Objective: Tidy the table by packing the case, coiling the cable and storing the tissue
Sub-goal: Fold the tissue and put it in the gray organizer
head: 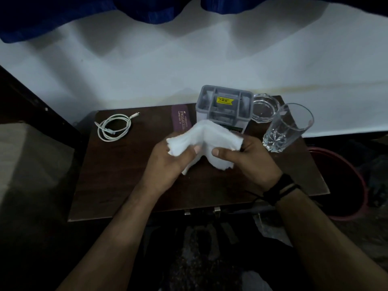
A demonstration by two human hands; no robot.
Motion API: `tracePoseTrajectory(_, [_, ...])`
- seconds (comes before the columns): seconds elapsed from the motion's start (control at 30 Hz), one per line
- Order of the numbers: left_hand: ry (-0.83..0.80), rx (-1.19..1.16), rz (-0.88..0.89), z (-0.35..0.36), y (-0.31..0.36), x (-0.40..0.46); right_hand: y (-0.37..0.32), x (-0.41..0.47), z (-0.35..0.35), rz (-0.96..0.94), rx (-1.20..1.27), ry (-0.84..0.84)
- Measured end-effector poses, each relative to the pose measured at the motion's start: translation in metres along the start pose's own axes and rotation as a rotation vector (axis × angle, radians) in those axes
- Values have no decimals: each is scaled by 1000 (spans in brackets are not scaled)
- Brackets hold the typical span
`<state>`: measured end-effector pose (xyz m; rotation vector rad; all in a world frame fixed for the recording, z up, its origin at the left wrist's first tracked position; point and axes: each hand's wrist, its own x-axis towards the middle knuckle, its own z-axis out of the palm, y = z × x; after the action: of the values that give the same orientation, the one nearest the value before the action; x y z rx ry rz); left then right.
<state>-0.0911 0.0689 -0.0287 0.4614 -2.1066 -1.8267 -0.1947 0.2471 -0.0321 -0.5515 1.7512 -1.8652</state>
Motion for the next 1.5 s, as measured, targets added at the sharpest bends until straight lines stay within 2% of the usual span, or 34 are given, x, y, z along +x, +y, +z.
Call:
tracePoseTrajectory(0.1, [-16, 39, 7, 0, -1, -1, 1, -1, 0, 21, -71, 28])
tracePoseTrajectory(0.23, [8, -25, 58, -1, 8, 0, -3, 0, -5, -40, 18, 22])
tracePoseTrajectory(0.4, [-47, -42, -69, 0, 2, -3, 1, -3, -2, 0, -13, 4])
tracePoseTrajectory(0.5, [-47, -16, 28, -2, 9, -2, -5, -2, -5, -54, 4, 40])
tracePoseTrajectory(0.67, [-56, -14, 13, 1, 8, -4, -7, -4, 0, -57, -5, 21])
tracePoseTrajectory(0.83, [-11, -44, 144, 2, 18, -4, -18, -4, -4, -253, -154, 55])
tracePoseTrajectory(0.93, [-15, -45, 179, 2, 21, -4, -18, -6, -4, -310, -228, 50])
tracePoseTrajectory(1.03, [-58, -55, 173, 2, 20, -3, -15, -6, -5, -263, -130, 36])
tracePoseTrajectory(1.17, [-96, -11, 42, 0, 8, -1, 1, -2, -7, -132, -214, 18])
tracePoseTrajectory(1.3, [-83, 36, -65, -1, -2, -1, 4, 1, -9, -66, -196, 52])
tracePoseTrajectory(1.4, [-91, 91, -33, -1, -1, -1, 5, 1, -9, -27, -173, 99])
tracePoseTrajectory(1.5, [-49, -21, -8, 1, 4, 0, 0, 0, -7, -54, -94, 124])
